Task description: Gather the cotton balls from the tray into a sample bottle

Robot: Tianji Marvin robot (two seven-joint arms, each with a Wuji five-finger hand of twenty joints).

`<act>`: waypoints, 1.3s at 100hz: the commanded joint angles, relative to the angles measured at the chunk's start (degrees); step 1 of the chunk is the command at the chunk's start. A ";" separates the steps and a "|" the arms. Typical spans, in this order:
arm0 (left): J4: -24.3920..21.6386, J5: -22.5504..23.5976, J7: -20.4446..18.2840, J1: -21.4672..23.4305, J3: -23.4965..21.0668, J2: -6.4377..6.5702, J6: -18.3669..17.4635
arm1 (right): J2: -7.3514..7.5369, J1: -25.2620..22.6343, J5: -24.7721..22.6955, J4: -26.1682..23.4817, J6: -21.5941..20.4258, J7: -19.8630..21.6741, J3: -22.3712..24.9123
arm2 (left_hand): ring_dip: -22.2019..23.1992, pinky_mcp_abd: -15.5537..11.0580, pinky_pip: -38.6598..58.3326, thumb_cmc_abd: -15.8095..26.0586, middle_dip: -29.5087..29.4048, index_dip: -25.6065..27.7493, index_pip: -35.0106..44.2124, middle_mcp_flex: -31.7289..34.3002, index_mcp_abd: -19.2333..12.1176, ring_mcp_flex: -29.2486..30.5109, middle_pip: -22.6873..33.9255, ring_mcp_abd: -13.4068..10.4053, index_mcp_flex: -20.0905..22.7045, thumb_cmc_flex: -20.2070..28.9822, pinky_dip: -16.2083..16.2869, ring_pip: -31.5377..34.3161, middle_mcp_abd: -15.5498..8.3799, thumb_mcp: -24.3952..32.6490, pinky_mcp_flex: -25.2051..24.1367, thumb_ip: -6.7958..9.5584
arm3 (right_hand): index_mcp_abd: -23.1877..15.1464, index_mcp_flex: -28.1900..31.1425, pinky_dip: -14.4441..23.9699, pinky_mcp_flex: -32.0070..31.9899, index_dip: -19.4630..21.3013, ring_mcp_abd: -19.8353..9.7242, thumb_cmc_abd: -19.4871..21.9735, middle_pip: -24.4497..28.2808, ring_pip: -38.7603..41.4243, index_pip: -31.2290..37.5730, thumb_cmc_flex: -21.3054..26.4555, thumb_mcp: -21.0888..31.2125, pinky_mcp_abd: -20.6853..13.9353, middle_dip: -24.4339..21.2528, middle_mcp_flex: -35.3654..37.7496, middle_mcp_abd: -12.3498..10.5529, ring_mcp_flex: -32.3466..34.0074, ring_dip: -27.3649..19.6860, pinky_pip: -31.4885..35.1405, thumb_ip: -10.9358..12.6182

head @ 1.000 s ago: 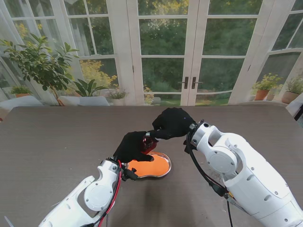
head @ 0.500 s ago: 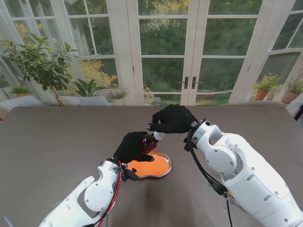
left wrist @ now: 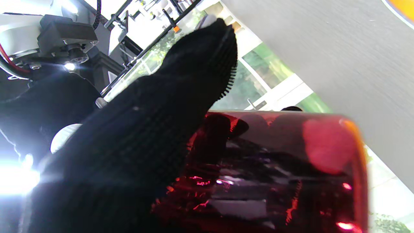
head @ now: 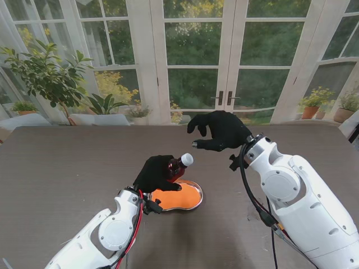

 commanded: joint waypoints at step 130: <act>-1.29 0.01 -1.96 0.27 -0.83 0.18 0.02 | -1.92 0.96 -17.82 8.08 -10.73 -25.01 -6.66 | 0.24 -1.18 1.60 45.98 0.21 1.35 7.38 1.60 -7.86 1.98 0.72 4.46 4.44 3.51 0.16 1.14 -0.34 5.59 -0.09 0.63 | -0.24 17.47 0.52 8.69 -2.33 -4.52 -37.99 2.03 10.62 1.57 6.03 16.30 -0.01 2.29 10.37 -2.70 0.94 5.22 3.41 -5.78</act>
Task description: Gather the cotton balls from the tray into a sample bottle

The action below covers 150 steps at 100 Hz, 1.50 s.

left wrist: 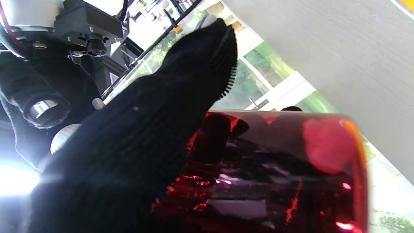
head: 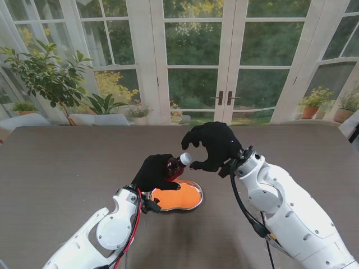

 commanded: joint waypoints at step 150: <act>-0.61 -0.37 -1.36 -0.18 0.44 -0.13 0.79 | -0.59 -0.23 1.95 -1.56 3.63 2.88 -1.81 | 0.24 -1.17 1.61 45.27 0.65 1.20 7.43 1.72 -7.81 1.98 0.57 4.49 4.73 3.17 0.14 1.12 -0.32 6.56 -0.08 0.41 | 4.72 13.61 -0.27 7.05 3.30 -1.34 9.28 0.27 13.93 9.45 -0.88 0.06 2.90 1.83 17.11 -1.62 0.81 5.96 7.78 -0.66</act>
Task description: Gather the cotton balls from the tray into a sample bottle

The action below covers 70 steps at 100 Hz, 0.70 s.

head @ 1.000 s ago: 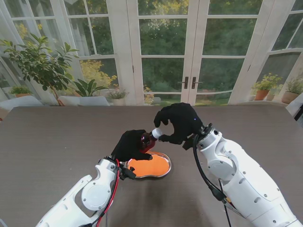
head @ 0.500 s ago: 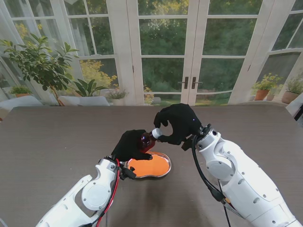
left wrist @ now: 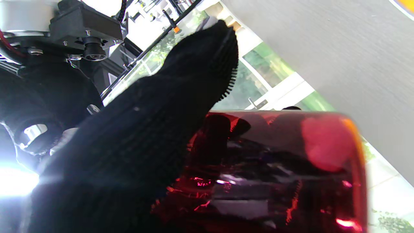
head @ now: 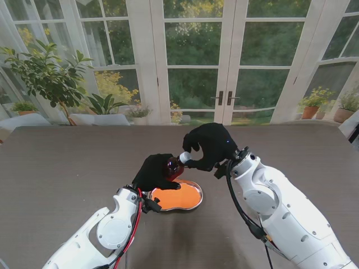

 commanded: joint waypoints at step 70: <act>-0.48 -0.64 -1.71 0.03 0.34 -0.14 0.12 | 0.32 1.10 -2.08 -0.70 5.64 2.14 -2.74 | 0.24 -1.20 1.61 45.00 0.79 1.14 7.48 1.76 -7.80 1.98 0.48 4.47 4.84 3.09 0.19 1.14 -0.34 6.26 -0.10 0.31 | 3.66 7.21 -0.67 5.04 2.95 -1.60 30.44 14.79 8.80 11.90 -2.39 -9.88 4.35 -1.79 7.03 0.98 -0.12 3.14 6.48 5.81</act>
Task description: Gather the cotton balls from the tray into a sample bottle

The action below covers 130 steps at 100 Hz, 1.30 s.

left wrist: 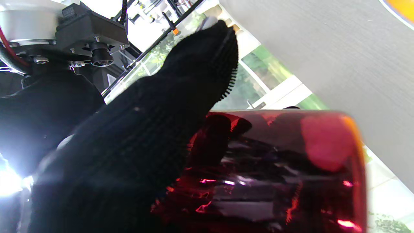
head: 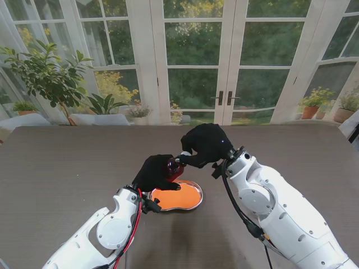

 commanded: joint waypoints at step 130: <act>-0.59 -0.13 -1.05 0.15 0.21 -0.34 0.20 | 0.92 -1.45 5.30 -2.77 -2.89 11.04 5.25 | 0.27 -1.37 1.71 44.97 0.88 1.30 7.51 1.68 -7.77 1.91 0.37 4.46 4.80 3.08 0.29 1.20 -0.31 6.39 -0.19 0.24 | 0.66 -16.15 2.51 -10.39 -3.75 -2.52 -0.73 -16.07 -10.94 -18.17 -4.43 -2.77 -2.16 0.06 -7.73 1.03 0.02 -7.11 0.86 1.80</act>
